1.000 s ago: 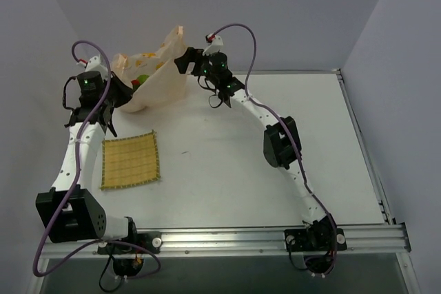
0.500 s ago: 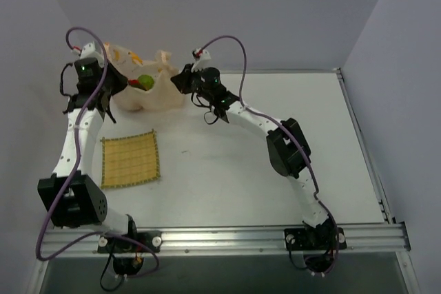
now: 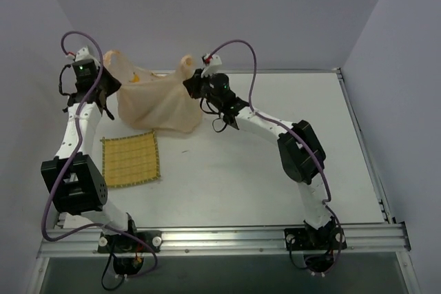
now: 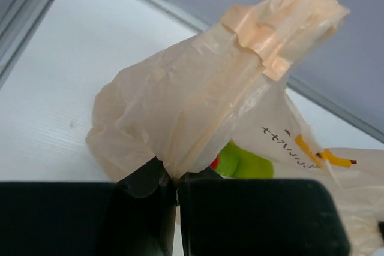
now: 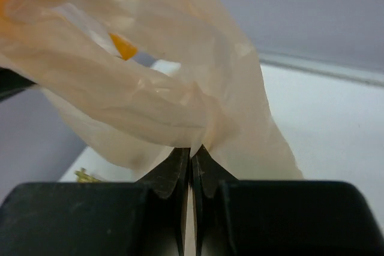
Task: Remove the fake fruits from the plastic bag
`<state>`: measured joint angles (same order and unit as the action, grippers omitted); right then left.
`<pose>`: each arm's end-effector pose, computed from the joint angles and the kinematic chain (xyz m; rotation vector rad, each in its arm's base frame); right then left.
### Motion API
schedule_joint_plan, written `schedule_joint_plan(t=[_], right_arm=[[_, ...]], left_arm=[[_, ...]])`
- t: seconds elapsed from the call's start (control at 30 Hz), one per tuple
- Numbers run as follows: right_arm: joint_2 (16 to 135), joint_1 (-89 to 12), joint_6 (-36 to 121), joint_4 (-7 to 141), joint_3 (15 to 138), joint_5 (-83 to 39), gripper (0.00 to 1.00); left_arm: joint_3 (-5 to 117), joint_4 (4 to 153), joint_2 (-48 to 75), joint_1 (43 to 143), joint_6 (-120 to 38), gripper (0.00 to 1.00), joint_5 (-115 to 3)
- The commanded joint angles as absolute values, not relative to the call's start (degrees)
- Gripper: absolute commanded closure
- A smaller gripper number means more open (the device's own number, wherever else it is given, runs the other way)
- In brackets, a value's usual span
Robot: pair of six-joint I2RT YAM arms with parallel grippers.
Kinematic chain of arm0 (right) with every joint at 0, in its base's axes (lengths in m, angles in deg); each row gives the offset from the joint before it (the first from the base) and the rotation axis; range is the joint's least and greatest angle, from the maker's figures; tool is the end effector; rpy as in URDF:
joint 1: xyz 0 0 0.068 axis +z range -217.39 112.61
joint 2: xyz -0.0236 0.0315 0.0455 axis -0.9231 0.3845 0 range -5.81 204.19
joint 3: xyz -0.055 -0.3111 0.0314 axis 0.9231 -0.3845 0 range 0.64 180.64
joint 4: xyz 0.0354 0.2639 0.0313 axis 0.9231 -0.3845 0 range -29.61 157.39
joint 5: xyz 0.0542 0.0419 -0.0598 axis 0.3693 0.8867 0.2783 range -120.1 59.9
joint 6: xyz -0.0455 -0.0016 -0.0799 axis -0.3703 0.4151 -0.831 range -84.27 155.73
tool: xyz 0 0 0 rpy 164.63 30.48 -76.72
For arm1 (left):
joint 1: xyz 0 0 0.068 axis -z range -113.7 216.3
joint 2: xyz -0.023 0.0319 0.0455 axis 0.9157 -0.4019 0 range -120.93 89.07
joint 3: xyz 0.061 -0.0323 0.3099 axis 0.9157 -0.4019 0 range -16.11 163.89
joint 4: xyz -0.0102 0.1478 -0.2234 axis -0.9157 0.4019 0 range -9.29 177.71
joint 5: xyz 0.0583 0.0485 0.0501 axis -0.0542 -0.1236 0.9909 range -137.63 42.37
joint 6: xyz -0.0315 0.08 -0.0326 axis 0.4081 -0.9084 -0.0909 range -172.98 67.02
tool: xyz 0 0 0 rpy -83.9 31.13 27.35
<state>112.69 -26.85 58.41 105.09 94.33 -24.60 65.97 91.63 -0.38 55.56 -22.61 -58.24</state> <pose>0.4313 0.3791 0.3694 -0.3037 1.3841 0.9880 0.4174 0.0636 0.4019 -0.5478 1.8245 -0.4082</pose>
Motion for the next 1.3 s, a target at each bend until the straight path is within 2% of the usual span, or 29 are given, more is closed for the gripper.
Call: schedule_joint_plan(t=[0.0,0.23,0.6,0.7,0.8,0.83,0.93,1.07,1.1,1.2,1.27], right_arm=[[120.0,-28.9,60.1,105.6,92.1,-24.7,1.0],[124.1,-30.9,61.8,106.5,88.7,-24.6,1.0],[126.6,-30.6,61.0,105.1,86.8,-26.1,1.0],[125.8,-30.4,60.7,101.5,88.8,-26.1,0.95],[122.6,-30.2,60.2,99.5,88.4,-26.5,0.77],[121.6,-30.2,59.9,98.7,88.1,-26.8,0.58],[115.3,-30.2,58.9,97.5,85.8,-28.2,0.29],[108.0,-29.9,57.6,96.4,82.0,-29.5,0.13],[106.6,-29.9,56.8,96.0,81.5,-29.7,0.11],[102.2,-29.3,54.8,93.9,80.4,-29.9,0.08],[99.8,-28.7,53.7,91.9,80.6,-30.3,0.08]], left_arm=[[64.8,89.9,-4.7,55.2,-22.0,0.98,-58.0],[66.5,85.2,-14.5,56.0,-21.0,0.98,-60.5],[67.0,86.9,-23.3,57.7,-22.1,0.98,-56.2],[66.9,87.0,-22.8,57.8,-21.8,0.97,-56.4],[63.8,85.9,-19.0,57.8,-20.9,0.98,-56.3],[62.9,85.5,-18.0,57.9,-19.9,0.98,-56.1],[61.3,86.9,-15.0,58.0,-19.1,0.89,-55.7],[61.5,89.0,-12.5,58.0,-19.2,0.61,-56.5],[61.4,89.2,-11.3,57.9,-19.2,0.48,-57.0],[60.9,89.6,-8.3,58.0,-19.2,0.33,-58.5],[60.3,90.6,-6.5,58.0,-19.1,0.29,-59.3]])
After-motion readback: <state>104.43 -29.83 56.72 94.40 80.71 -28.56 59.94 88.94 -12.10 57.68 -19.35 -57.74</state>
